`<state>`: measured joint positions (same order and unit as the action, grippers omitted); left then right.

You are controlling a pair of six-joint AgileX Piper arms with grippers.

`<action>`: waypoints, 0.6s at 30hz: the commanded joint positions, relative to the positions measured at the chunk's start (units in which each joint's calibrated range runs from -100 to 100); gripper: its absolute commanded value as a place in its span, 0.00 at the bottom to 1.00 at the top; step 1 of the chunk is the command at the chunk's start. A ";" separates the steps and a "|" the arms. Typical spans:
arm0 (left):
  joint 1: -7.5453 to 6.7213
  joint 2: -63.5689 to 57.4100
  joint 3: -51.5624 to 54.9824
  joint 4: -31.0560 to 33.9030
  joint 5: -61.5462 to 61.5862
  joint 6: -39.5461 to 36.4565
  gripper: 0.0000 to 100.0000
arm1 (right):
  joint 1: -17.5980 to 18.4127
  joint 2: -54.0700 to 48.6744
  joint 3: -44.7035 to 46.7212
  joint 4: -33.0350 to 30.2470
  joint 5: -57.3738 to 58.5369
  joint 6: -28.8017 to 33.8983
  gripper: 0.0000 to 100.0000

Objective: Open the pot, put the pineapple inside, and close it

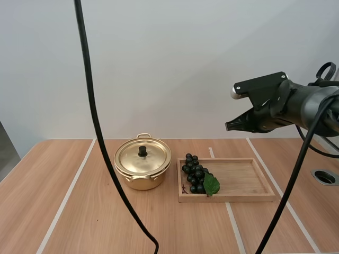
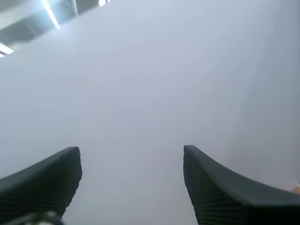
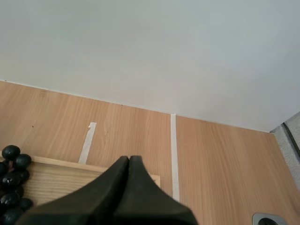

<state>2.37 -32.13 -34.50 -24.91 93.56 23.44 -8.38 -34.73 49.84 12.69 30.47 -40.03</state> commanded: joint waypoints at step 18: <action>-0.10 -21.13 24.33 8.15 -11.42 -9.87 0.00 | 1.24 -30.70 -0.01 9.32 -27.35 -0.59 0.00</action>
<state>2.37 -49.58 -14.61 -17.00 86.22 14.44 -7.86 -62.26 49.84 21.49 4.87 -40.16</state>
